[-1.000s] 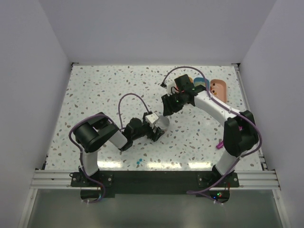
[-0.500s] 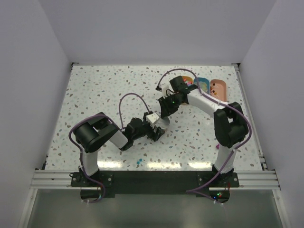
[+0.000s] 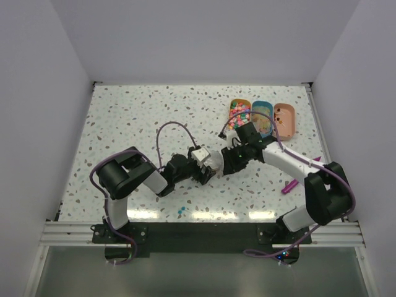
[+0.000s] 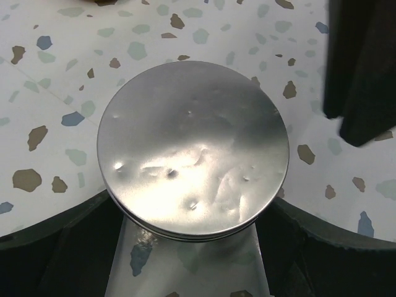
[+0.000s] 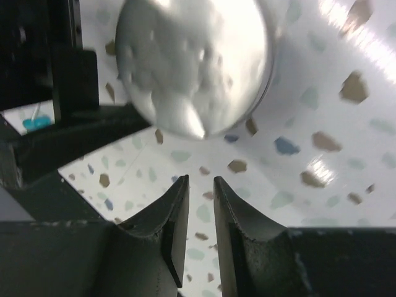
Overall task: Pack the candies
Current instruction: Screw the bottle lid onto the packing bottle.
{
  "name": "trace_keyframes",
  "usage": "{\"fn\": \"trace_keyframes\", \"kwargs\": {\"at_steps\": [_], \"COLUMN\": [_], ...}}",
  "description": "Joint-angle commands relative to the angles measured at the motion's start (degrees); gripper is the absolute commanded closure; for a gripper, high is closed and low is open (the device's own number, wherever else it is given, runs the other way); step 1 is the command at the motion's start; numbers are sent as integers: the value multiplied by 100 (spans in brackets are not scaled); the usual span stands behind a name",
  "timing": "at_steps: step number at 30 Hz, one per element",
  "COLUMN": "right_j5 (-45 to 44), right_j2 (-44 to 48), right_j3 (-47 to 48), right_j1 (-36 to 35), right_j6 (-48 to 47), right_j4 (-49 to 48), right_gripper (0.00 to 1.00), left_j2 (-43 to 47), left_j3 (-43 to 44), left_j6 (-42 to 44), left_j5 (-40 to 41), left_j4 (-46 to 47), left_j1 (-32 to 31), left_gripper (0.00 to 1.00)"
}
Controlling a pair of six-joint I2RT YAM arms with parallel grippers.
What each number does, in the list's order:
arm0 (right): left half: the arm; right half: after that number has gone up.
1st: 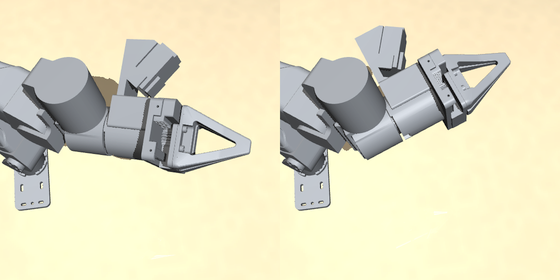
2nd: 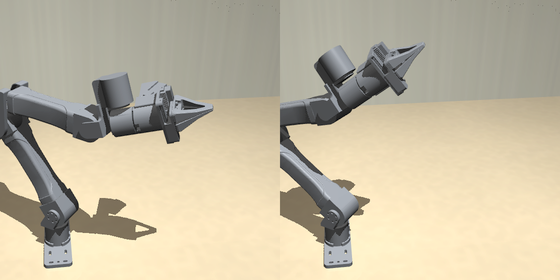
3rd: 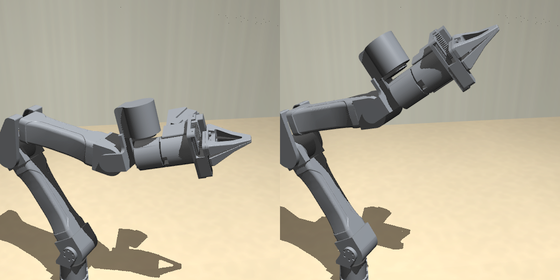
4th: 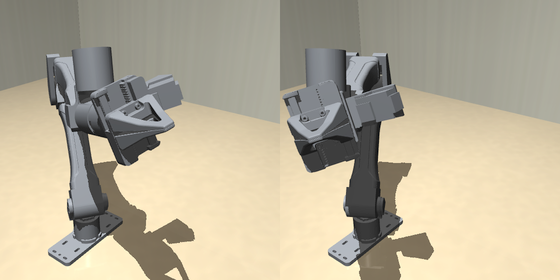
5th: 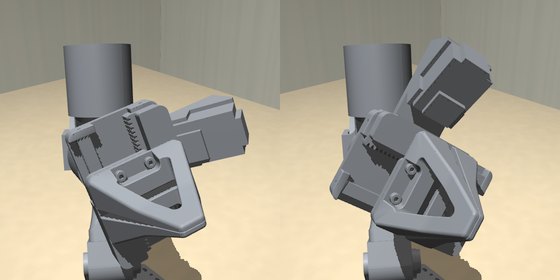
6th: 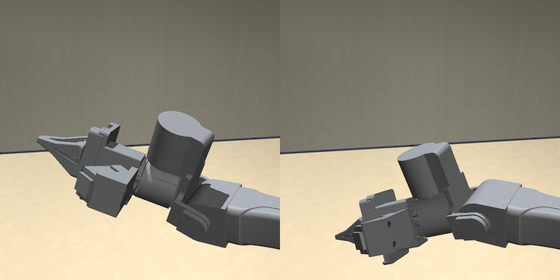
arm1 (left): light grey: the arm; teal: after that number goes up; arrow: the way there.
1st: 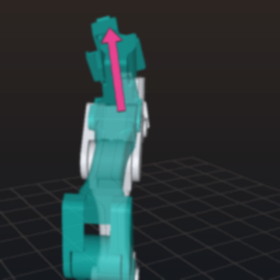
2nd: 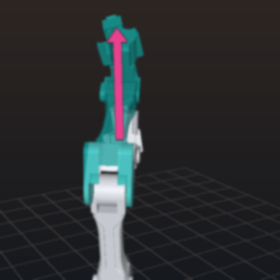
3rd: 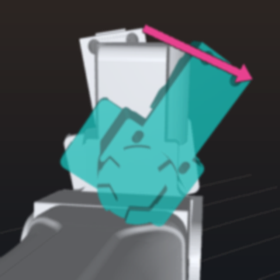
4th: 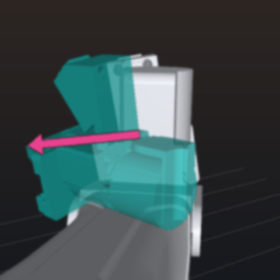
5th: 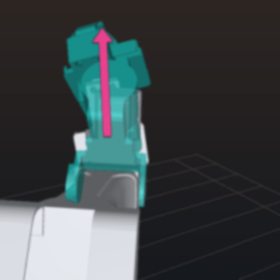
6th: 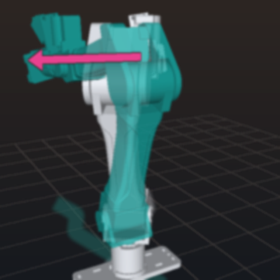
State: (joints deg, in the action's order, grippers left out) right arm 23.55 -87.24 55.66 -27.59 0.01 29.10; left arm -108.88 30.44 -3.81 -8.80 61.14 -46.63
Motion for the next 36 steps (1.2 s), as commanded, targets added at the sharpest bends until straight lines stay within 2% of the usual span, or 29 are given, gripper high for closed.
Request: {"fn": "trace_keyframes", "kwargs": {"at_steps": [1,6,7,9,10,13,15,17,18,21,25,30,36], "right_j5": [-16,-299,-272,-185,-1,176,360,553,624,782,739,651,651], "right_j2": [531,490,263,-37,-360,-854,-1302,-1662,-1743,-1954,-2200,-2070,-1569], "right_j3": [-345,137,451,822,1198,1875,2141,2466,2624,2775,2968,2670,1565], "right_j1": [-115,17,43,44,44,44,44,35,26,-26,-97,-114,-220], "right_j6": [578,351,168,35,-253,-598,-774,-941,-1020,-1178,-1398,-1469,-1206], "right_j4": [307,412,447,465,517,614,632,632,623,623,913,1106,1335], "right_gripper": [74,73,64,56,49,44,45,51,56,62,66,73,78], "left_j2": [-63,-54,-63,-72,-72,-72,-81,-90,-90,-81,-90,-81,-116], "left_j3": [112,103,94,85,77,68,76,94,85,85,94,120,217], "left_j6": [91,91,91,91,91,100,100,100,100,109,100,83,4], "left_j5": [432,344,326,282,273,230,194,185,185,185,212,466,844], "left_j4": [-68,-59,-59,-50,-41,-15,-15,-6,-15,-32,-59,-146,-358], "left_j1": [84,84,84,75,75,84,84,84,84,84,84,84,84], "left_gripper": [17,17,17,16,16,15,15,15,15,15,15,15,17]}}
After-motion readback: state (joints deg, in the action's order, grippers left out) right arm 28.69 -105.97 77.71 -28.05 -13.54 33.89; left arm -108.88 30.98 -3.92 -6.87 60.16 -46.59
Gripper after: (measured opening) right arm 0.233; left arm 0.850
